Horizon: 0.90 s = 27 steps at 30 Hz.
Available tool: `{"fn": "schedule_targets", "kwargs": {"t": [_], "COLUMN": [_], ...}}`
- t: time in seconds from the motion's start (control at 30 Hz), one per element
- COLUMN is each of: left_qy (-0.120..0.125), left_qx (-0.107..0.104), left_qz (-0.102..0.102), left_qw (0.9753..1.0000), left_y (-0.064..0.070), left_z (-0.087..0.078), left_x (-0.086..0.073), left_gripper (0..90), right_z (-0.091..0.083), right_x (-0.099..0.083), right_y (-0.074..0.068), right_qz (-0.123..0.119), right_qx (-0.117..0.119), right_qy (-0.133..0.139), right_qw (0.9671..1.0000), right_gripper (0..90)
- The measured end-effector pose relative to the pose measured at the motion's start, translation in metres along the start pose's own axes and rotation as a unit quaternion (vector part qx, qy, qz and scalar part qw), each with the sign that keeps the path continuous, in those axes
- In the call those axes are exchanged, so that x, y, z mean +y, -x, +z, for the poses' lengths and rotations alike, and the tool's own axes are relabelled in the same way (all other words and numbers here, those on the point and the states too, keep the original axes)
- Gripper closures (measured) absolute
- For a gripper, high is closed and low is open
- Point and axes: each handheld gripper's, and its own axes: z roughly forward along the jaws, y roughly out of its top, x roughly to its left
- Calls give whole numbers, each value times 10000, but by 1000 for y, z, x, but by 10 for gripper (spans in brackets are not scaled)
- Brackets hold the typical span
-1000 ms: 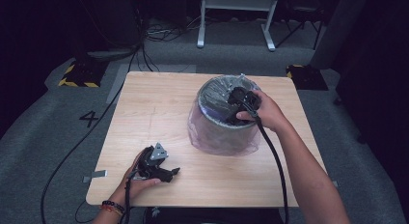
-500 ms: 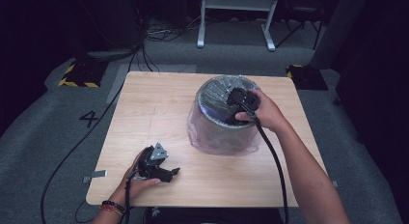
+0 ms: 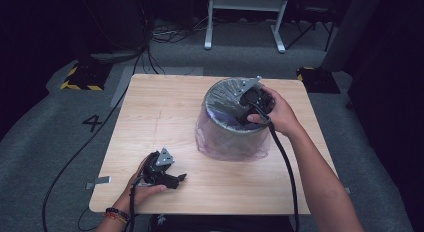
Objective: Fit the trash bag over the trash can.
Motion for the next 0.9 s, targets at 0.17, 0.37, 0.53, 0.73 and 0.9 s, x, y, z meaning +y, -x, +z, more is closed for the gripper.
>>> {"fn": "schedule_targets", "kwargs": {"t": [0.17,0.37,0.53,0.73,0.9], "left_qy": [1,2,2,1,2], "left_qx": [-1,-2,-2,-1,-2], "left_qz": [-1,-3,-1,-1,-2], "left_qw": [10000,10000,10000,10000,10000], "left_y": [0,0,0,0,0], "left_z": [0,0,0,0,0], "left_x": [0,0,0,0,0], "left_gripper": [143,143,143,143,143], "right_z": [-5,-4,-7,-14,-19], "right_x": [0,-2,-3,-5,-8], "right_y": [-1,1,3,6,8], "right_qz": [-69,96,243,383,462], "right_qx": [-14,119,52,97,244], "right_qy": [147,136,242,496,759], "right_qw": [9999,9998,9994,9980,9957], "right_gripper": [196,188,201,203,194]}}
